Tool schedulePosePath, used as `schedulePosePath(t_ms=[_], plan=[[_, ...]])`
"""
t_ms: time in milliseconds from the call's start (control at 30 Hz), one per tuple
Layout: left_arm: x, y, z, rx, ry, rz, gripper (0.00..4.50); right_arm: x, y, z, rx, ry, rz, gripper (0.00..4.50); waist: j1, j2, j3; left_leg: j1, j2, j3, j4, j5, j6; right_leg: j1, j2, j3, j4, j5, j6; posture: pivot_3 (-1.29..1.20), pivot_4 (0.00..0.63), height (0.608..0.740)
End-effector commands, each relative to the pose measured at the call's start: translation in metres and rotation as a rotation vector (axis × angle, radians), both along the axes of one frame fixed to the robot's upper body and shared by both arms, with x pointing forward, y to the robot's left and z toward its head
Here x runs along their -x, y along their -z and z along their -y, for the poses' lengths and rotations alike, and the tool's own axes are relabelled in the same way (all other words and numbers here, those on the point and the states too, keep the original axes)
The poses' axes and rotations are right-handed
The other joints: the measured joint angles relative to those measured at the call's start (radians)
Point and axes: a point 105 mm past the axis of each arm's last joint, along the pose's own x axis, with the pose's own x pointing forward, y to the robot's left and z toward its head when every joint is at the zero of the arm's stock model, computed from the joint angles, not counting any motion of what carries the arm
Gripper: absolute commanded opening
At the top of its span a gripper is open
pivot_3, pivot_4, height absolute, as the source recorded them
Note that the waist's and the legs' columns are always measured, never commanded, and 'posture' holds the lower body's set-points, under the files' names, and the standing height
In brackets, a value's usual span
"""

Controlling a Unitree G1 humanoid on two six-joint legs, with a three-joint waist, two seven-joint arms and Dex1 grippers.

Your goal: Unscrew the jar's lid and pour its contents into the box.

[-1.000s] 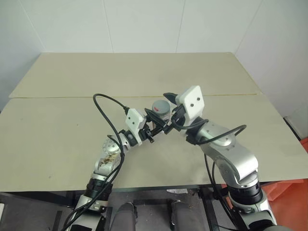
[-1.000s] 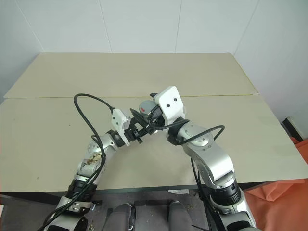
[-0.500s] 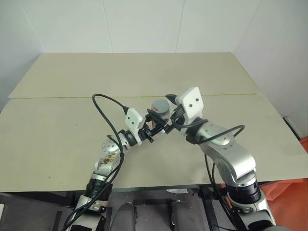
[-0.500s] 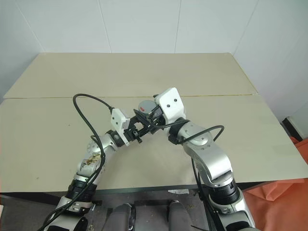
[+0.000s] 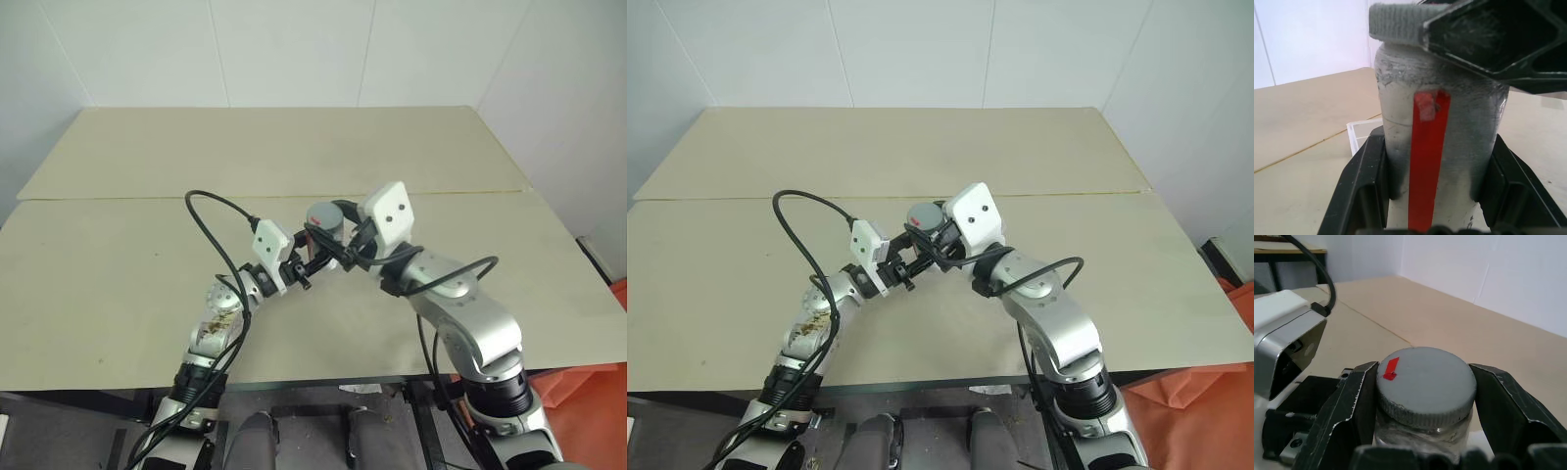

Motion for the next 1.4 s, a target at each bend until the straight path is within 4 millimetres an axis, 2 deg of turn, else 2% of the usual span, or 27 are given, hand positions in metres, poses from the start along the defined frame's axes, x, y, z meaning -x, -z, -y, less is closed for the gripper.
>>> schedulePosePath(t_ms=[33, 133, 267, 433, 567, 600, 700, 767, 900, 1033, 1100, 1233, 1300, 1400], plan=[[0.017, -0.018, 0.0, 0.019, 0.113, 0.054, 1.97, 0.023, -0.025, 0.008, -0.042, -0.22, 0.076, 2.79, -0.001, 0.0, 0.0, 0.0, 0.0, 0.0, 0.0, 0.0, 0.0, 0.0, 0.0, 0.0, 0.0, 0.0, 0.0, 0.0, 0.15, 0.74], [0.035, -0.023, 0.003, 0.006, 0.239, 0.056, 1.97, 0.032, -0.032, 0.014, -0.023, -0.414, 0.06, 2.79, -0.003, 0.0, 0.0, 0.0, 0.0, 0.0, -0.001, 0.0, 0.0, 0.0, 0.0, 0.0, -0.001, 0.0, 0.0, 0.0, 0.15, 0.74], [0.053, -0.027, 0.007, -0.018, 0.375, 0.052, 1.97, 0.028, -0.039, 0.021, 0.051, -0.603, 0.018, 2.79, -0.017, 0.0, 0.0, 0.001, 0.0, 0.0, -0.001, 0.0, 0.0, 0.0, 0.0, 0.0, 0.0, 0.0, -0.001, 0.0, 0.15, 0.74], [0.056, -0.028, 0.009, -0.029, 0.408, 0.054, 1.97, 0.018, -0.049, 0.026, 0.1, -0.769, -0.024, 2.79, -0.023, 0.001, 0.0, 0.002, 0.001, 0.0, -0.001, 0.0, 0.0, 0.0, 0.001, 0.0, 0.001, -0.001, -0.001, 0.0, 0.15, 0.74], [0.055, -0.027, 0.011, -0.039, 0.401, 0.068, 1.97, 0.01, -0.048, 0.029, 0.15, -0.791, -0.024, 2.79, -0.02, 0.001, 0.0, 0.001, 0.001, 0.0, -0.001, 0.0, 0.001, -0.001, 0.001, 0.0, 0.001, 0.0, 0.0, 0.0, 0.15, 0.74], [0.055, -0.027, 0.011, -0.036, 0.398, 0.068, 1.97, 0.006, -0.049, 0.028, 0.162, -0.757, 0.027, 2.79, -0.02, 0.001, 0.0, 0.0, 0.001, 0.0, -0.001, 0.0, 0.001, -0.001, 0.001, 0.0, 0.0, 0.001, 0.003, 0.0, 0.15, 0.74], [0.054, -0.027, 0.011, -0.029, 0.383, 0.062, 1.97, 0.003, -0.05, 0.03, 0.156, -0.76, 0.013, 2.79, -0.019, 0.001, 0.0, -0.003, 0.001, 0.0, -0.001, -0.001, 0.001, -0.004, 0.001, 0.0, 0.001, 0.002, 0.005, 0.0, 0.15, 0.74], [0.052, -0.025, 0.011, -0.023, 0.364, 0.043, 1.97, 0.002, -0.053, 0.032, 0.14, -0.75, 0.008, 3.5, -0.018, 0.001, 0.0, -0.006, 0.001, 0.0, -0.001, 0.0, 0.001, -0.007, 0.001, 0.0, 0.001, 0.003, 0.005, 0.0, 0.15, 0.74], [0.05, -0.021, 0.01, -0.03, 0.333, 0.036, 1.97, 0.007, -0.063, 0.038, 0.071, -0.698, 0.066, 4.48, -0.017, 0.001, 0.0, -0.007, 0.001, 0.0, -0.001, -0.001, 0.001, -0.008, 0.001, 0.0, 0.001, 0.003, 0.005, 0.0, 0.15, 0.74], [0.036, -0.009, 0.006, -0.051, 0.223, 0.007, 1.97, 0.022, -0.073, 0.062, 0.084, -0.518, 0.147, 4.48, 0.0, 0.001, 0.0, -0.008, 0.0, 0.0, -0.001, -0.001, 0.001, -0.008, 0.001, 0.0, 0.001, 0.003, 0.005, 0.0, 0.15, 0.74], [0.031, -0.006, 0.004, -0.054, 0.186, -0.012, 1.97, 0.033, -0.074, 0.068, 0.081, -0.475, 0.151, 4.48, 0.005, 0.001, 0.0, -0.008, 0.0, 0.0, -0.001, -0.001, 0.001, -0.008, 0.0, 0.0, 0.001, 0.003, 0.005, 0.0, 0.15, 0.74], [0.024, -0.005, 0.003, -0.058, 0.15, -0.013, 1.97, 0.05, -0.054, 0.049, 0.106, -0.302, 0.17, 4.48, 0.002, 0.001, 0.0, -0.007, 0.001, 0.0, -0.001, -0.001, 0.001, -0.008, 0.001, 0.0, 0.002, 0.002, 0.005, 0.0, 0.15, 0.74], [0.019, -0.009, 0.005, -0.045, 0.127, 0.011, 1.97, 0.045, -0.043, 0.033, 0.087, -0.17, 0.161, 4.48, -0.004, 0.001, 0.0, -0.006, 0.001, 0.0, -0.001, -0.001, 0.001, -0.008, 0.002, 0.0, 0.002, 0.002, 0.005, 0.0, 0.15, 0.74], [0.011, -0.011, 0.006, -0.034, 0.078, 0.027, 1.97, 0.033, -0.036, 0.018, -0.037, 0.023, 0.102, 4.48, -0.008, 0.001, 0.0, -0.006, 0.001, 0.0, 0.0, 0.0, 0.001, -0.008, 0.002, 0.0, 0.003, 0.002, 0.0, 0.0, 0.15, 0.74]])
